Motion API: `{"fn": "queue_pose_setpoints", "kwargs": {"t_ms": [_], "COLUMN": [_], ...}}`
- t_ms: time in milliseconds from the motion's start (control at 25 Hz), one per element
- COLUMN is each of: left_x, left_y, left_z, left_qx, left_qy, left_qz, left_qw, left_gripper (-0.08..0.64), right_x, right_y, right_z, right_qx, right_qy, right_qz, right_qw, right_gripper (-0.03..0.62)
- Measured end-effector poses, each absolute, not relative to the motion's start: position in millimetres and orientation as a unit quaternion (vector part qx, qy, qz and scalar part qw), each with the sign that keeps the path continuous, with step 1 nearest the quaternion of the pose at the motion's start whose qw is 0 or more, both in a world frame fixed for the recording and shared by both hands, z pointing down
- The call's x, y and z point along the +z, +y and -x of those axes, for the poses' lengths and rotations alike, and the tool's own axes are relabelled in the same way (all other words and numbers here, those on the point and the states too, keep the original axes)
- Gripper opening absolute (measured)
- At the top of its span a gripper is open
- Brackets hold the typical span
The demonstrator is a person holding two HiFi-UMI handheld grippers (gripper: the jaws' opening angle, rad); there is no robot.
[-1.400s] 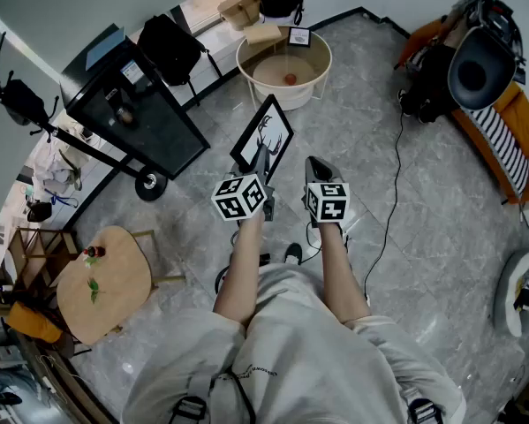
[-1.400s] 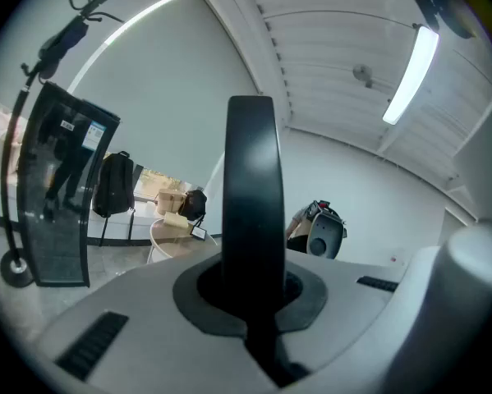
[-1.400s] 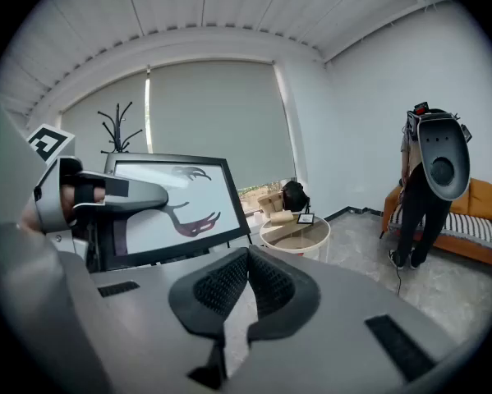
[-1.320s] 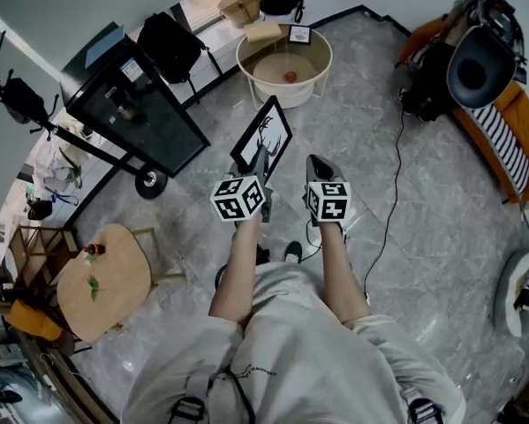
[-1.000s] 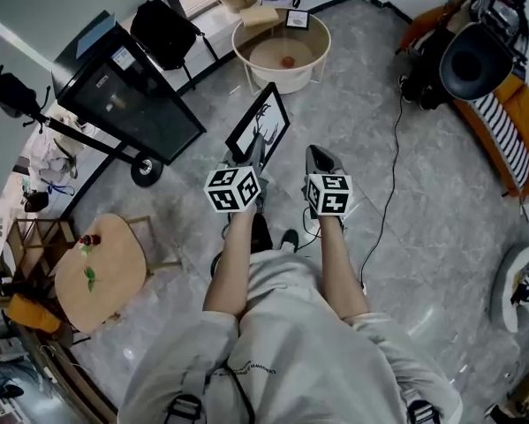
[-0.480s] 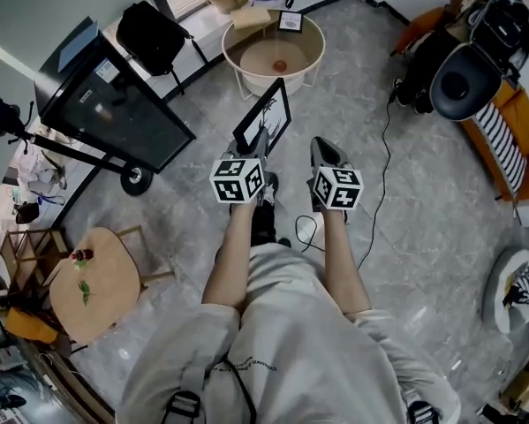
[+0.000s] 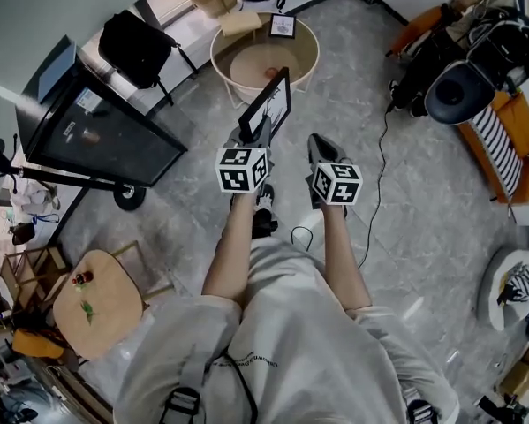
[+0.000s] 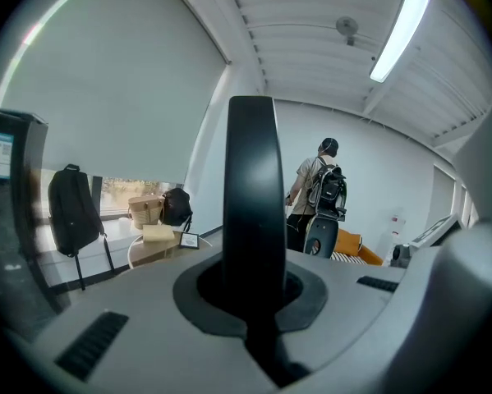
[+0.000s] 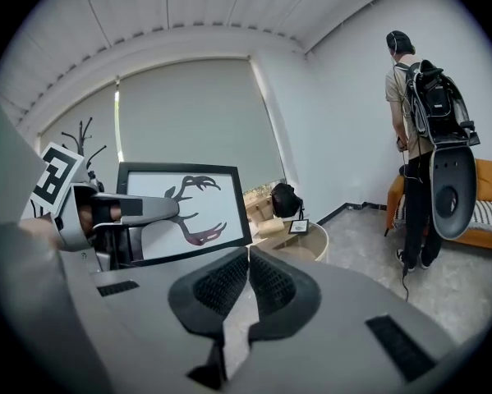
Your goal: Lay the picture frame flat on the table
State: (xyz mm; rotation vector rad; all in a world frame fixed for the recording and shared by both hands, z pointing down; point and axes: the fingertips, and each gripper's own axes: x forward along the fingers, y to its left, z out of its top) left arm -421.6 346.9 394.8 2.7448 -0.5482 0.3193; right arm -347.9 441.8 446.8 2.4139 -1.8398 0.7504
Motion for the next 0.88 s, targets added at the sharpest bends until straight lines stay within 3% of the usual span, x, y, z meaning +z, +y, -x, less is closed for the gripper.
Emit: {"fn": "queue_pose_setpoints", "kwargs": {"t_ms": [880], "left_x": [410], "left_y": [172], "left_z": [293], "left_qx": [0.117], "left_qy": [-0.138], "left_qz": [-0.965], "left_qw": [0.187], "left_gripper": [0.027], "right_x": [456], "right_y": [299], "right_z": [223], "right_qx": [0.251], "right_qy": [-0.538], "right_qz": [-0.805], "right_qw": [0.008], "right_gripper": [0.035]}}
